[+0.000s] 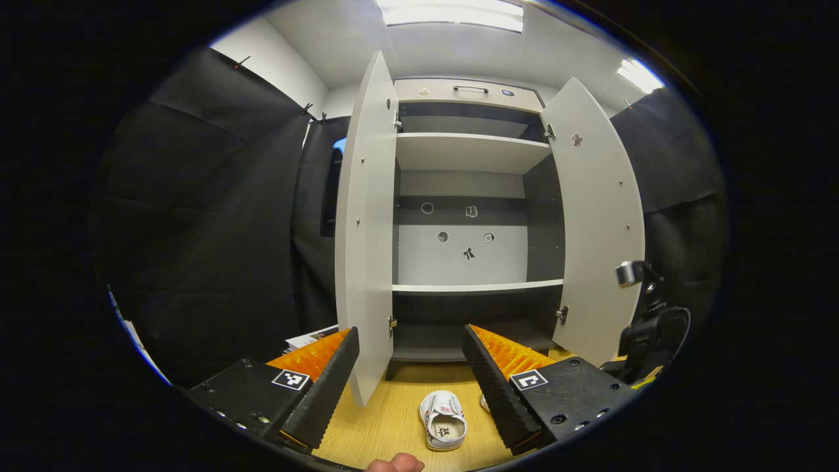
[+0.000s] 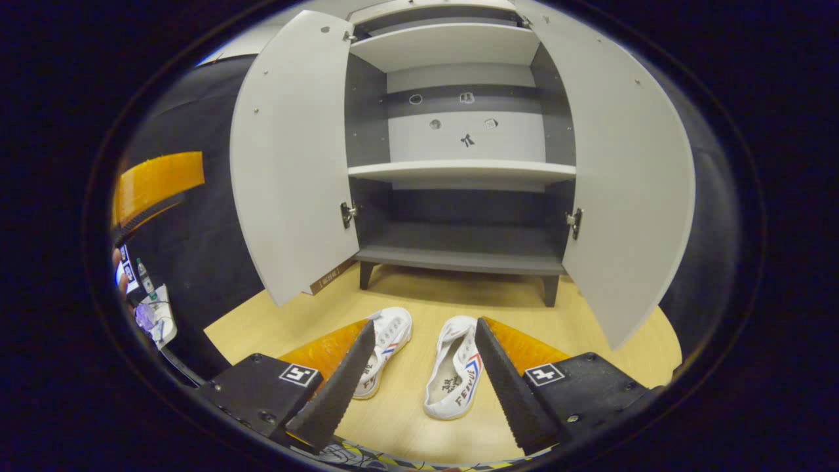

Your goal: Grab one shoe with the right hand and put it into the shoe cabinet, grab the other shoe with the left hand and put it into the shoe cabinet; then close the right door with the right hand and the left door with the left hand.

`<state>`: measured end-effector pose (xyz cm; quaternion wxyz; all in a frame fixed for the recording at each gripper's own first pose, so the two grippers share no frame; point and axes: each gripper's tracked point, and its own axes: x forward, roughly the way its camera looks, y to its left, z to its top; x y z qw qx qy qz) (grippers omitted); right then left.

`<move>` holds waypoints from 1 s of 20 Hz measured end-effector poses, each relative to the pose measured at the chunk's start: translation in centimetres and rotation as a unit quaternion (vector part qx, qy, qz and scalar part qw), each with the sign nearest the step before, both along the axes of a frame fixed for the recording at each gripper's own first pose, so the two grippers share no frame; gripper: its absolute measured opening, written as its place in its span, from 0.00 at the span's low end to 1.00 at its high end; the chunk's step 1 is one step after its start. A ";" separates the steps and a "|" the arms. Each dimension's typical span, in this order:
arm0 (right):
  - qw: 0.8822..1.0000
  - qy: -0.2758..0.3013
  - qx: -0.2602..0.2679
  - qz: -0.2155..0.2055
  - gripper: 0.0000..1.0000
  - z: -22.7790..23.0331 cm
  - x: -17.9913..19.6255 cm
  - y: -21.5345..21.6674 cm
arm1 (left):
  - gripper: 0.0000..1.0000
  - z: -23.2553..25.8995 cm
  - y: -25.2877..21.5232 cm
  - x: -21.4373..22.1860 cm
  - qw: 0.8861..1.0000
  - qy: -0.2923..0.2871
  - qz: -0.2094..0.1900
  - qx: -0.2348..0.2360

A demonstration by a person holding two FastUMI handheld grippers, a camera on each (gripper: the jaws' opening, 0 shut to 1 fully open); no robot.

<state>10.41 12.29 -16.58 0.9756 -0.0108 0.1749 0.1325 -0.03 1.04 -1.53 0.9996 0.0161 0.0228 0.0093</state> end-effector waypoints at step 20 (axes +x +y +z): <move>0.988 0.134 -0.047 -0.054 0.27 -14.9 8.1 -0.3 | 0.95 -2.7 3.5 0.5 0.998 0.044 0.041 -0.010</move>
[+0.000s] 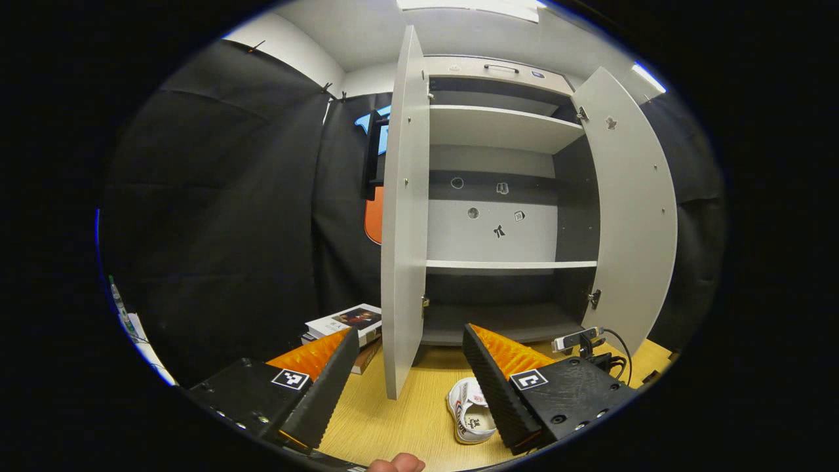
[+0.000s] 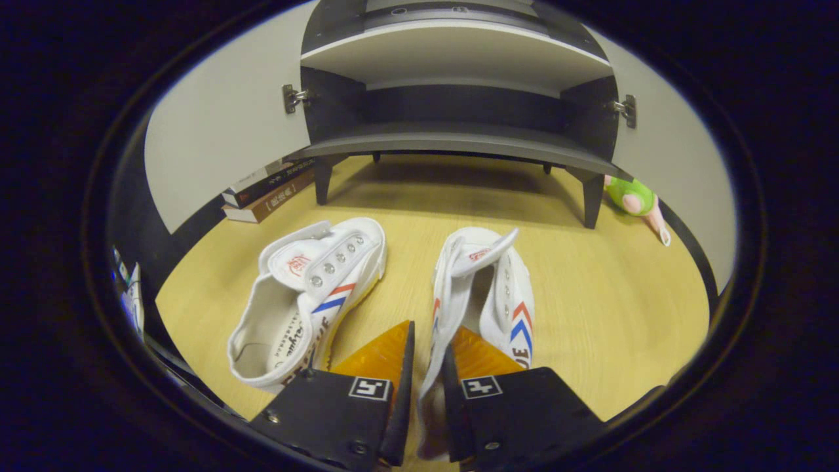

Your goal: Grab one shoe with the right hand and put it into the shoe cabinet, grab the other shoe with the left hand and put it into the shoe cabinet; then close the right door with the right hand and the left door with the left hand.

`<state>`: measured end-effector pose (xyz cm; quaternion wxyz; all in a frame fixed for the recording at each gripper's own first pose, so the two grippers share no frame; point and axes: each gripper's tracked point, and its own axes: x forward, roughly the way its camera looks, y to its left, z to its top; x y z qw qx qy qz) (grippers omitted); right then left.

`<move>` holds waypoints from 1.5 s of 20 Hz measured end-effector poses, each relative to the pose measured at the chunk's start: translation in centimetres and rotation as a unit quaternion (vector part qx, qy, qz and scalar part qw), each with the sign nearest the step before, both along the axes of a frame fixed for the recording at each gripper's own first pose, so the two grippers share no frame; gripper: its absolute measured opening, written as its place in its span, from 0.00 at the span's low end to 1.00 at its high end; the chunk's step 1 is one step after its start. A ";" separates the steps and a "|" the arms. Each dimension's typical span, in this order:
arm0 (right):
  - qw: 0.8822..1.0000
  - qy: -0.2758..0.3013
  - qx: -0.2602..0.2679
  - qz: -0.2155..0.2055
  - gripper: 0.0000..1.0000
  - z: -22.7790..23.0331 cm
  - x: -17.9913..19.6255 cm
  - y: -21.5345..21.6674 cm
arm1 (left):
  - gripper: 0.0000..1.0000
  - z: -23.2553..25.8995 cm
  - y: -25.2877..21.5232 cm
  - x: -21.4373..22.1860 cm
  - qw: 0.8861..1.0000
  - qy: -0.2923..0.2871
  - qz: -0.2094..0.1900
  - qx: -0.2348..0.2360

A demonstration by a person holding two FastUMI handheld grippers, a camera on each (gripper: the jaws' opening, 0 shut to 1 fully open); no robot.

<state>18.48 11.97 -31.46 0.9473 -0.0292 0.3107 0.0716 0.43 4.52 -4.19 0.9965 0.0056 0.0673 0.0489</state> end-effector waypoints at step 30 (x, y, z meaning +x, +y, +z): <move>0.952 -0.301 -0.045 0.036 0.01 37.6 5.5 -2.2 | 0.95 -1.9 -4.7 0.8 0.998 0.009 -0.045 -0.031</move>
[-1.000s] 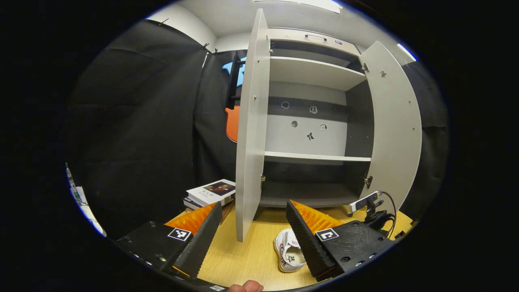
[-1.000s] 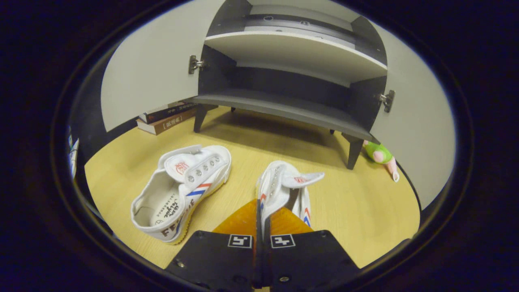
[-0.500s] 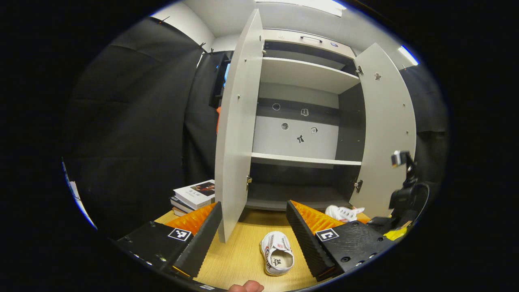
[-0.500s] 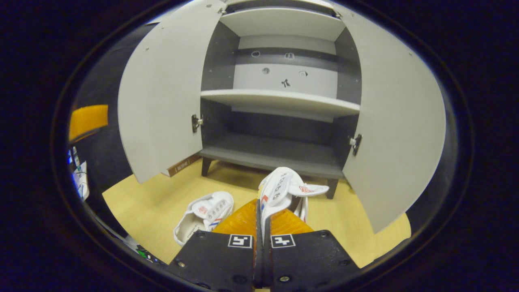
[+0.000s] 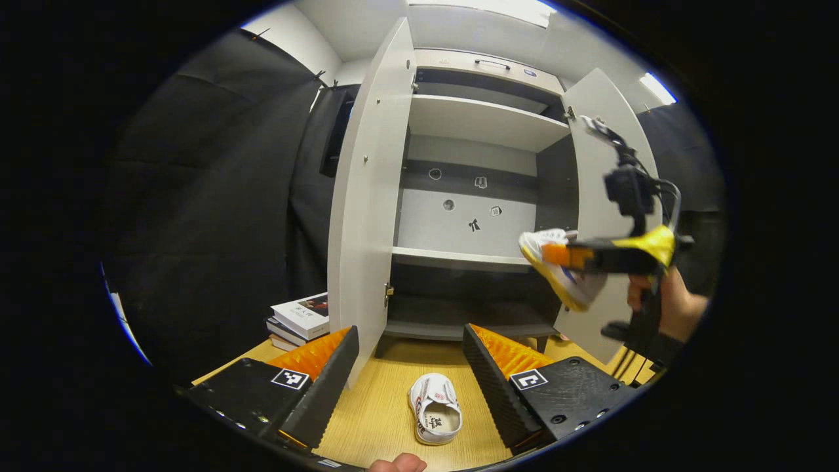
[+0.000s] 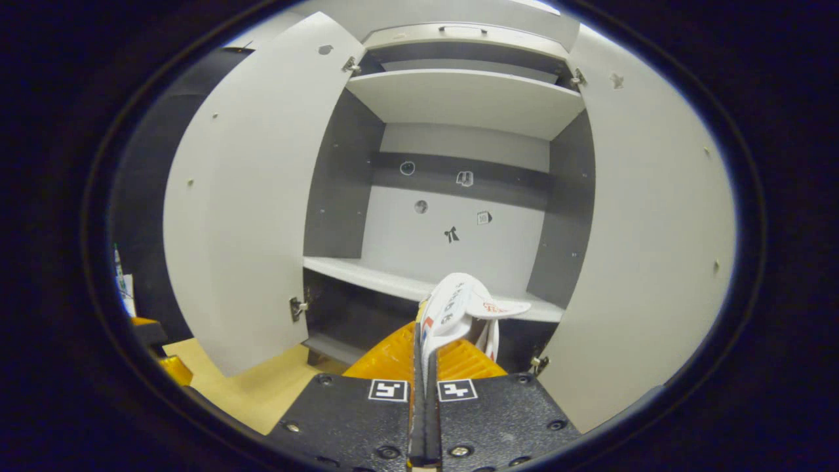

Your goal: Grab one shoe with the right hand and put it into the shoe cabinet, grab the other shoe with the left hand and put it into the shoe cabinet; then close the right door with the right hand and the left door with the left hand.

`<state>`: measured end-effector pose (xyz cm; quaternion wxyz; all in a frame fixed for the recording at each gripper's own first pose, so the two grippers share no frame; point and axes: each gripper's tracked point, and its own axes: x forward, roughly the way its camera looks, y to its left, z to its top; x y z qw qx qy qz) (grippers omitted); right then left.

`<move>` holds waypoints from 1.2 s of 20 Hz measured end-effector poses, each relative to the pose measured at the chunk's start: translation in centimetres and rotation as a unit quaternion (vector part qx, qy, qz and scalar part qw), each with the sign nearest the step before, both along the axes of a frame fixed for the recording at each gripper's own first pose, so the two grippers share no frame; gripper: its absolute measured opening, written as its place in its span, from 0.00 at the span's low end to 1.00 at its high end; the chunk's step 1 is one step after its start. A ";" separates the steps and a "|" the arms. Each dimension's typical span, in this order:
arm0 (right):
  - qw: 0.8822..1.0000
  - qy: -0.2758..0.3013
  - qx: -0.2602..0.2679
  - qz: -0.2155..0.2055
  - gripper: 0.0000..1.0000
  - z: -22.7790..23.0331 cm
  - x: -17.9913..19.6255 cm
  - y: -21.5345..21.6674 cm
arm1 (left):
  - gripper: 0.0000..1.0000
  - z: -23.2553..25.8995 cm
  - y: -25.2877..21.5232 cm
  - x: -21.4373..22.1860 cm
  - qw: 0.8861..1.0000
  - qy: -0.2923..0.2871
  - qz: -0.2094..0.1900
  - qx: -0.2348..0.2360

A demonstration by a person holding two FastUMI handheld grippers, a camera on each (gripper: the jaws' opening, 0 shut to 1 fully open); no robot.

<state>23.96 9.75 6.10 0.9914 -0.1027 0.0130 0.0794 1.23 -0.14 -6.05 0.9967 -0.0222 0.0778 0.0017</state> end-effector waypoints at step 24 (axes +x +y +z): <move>0.981 0.171 -0.049 -0.075 0.36 4.2 18.7 -1.0 | 0.96 -1.2 1.9 -0.7 0.999 0.023 0.029 -0.013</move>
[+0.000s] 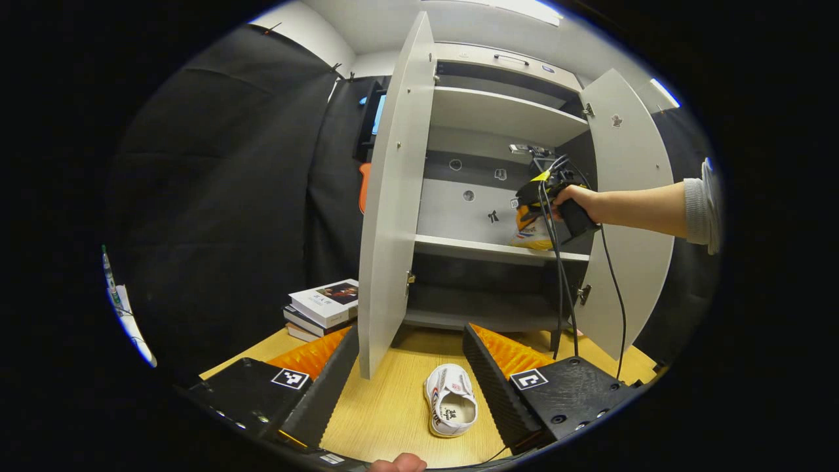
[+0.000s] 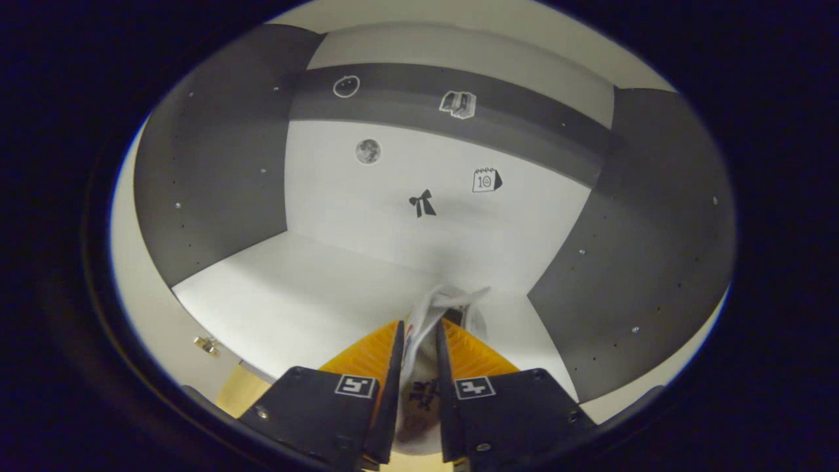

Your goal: Grab one shoe with the right hand and put it into the shoe cabinet, grab the other shoe with the left hand and put it into the shoe cabinet; then close the right door with the right hand and the left door with the left hand.

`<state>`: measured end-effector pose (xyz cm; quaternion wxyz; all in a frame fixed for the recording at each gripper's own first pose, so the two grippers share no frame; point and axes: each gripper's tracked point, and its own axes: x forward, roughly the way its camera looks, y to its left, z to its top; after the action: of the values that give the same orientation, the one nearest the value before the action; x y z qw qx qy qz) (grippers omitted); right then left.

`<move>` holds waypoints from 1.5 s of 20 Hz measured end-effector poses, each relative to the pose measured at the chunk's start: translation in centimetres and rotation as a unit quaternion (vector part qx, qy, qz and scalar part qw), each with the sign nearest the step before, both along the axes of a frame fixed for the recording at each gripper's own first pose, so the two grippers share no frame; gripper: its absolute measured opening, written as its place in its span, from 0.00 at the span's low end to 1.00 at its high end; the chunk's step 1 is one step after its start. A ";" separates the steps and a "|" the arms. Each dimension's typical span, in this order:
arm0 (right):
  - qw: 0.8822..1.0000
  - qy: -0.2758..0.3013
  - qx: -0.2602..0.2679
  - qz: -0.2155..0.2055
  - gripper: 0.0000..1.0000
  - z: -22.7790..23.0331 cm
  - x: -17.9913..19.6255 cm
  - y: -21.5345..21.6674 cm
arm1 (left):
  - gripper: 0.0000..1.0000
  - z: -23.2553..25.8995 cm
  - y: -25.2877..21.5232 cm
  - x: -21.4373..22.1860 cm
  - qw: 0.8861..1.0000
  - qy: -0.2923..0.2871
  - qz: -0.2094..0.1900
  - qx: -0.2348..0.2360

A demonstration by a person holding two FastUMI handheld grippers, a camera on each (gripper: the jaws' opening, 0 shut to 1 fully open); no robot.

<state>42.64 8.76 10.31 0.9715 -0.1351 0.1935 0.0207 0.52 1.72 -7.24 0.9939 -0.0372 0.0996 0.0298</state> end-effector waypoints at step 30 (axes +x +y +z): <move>0.979 -0.186 0.077 -0.025 0.93 -16.4 -38.4 -6.5 | 0.96 -7.3 -4.9 1.5 0.995 0.055 -0.077 0.023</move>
<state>4.22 2.31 -6.08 0.9982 -0.0565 0.0109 -0.0140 2.00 -3.18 -14.58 0.9868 -0.0054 0.1559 -0.0426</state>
